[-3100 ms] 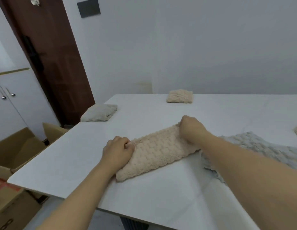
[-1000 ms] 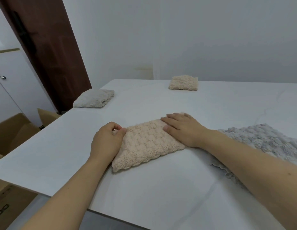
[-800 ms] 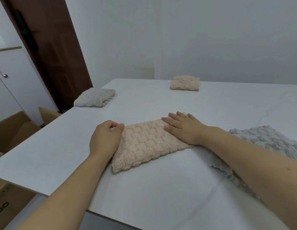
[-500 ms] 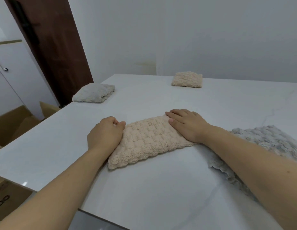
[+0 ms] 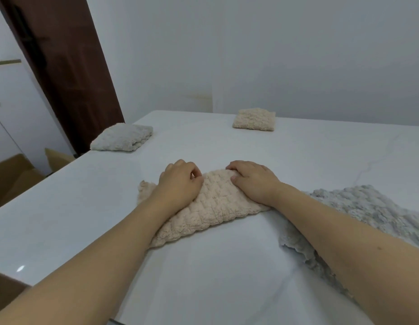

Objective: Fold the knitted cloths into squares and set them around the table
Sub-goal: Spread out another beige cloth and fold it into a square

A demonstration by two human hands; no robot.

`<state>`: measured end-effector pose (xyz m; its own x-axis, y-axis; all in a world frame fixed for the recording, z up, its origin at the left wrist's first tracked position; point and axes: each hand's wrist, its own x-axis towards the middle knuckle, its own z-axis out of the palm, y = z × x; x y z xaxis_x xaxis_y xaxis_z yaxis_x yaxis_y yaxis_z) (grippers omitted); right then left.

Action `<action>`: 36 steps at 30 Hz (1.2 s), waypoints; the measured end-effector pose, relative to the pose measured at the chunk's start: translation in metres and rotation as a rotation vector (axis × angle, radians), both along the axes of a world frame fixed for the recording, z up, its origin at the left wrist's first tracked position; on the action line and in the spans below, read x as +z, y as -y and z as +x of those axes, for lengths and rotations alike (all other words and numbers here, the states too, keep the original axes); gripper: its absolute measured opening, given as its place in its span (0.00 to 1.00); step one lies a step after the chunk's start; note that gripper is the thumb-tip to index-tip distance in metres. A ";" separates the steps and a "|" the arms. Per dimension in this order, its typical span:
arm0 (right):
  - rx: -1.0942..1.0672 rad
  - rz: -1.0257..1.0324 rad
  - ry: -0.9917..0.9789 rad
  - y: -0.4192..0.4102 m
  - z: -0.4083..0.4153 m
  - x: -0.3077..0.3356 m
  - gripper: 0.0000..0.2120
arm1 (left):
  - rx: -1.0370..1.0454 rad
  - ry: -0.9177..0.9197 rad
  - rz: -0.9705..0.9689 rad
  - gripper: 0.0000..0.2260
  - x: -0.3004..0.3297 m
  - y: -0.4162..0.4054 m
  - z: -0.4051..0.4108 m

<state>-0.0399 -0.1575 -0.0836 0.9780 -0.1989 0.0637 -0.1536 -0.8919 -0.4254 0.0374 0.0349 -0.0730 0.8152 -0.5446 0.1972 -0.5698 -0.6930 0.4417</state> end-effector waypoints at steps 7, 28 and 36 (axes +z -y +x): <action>-0.083 0.211 -0.229 -0.002 0.009 0.037 0.03 | -0.009 0.139 -0.115 0.05 -0.018 0.002 0.004; -0.013 -0.206 -0.074 -0.022 -0.017 -0.006 0.25 | -0.003 0.363 0.005 0.13 -0.020 -0.002 -0.006; 0.029 -0.236 -0.146 -0.016 -0.012 -0.001 0.26 | -0.224 0.041 0.358 0.32 -0.012 -0.057 -0.018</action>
<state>-0.0521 -0.1415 -0.0851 0.9853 -0.1670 -0.0367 -0.1709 -0.9686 -0.1805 0.0195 0.0922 -0.0853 0.6646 -0.7471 -0.0065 -0.7356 -0.6559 0.1693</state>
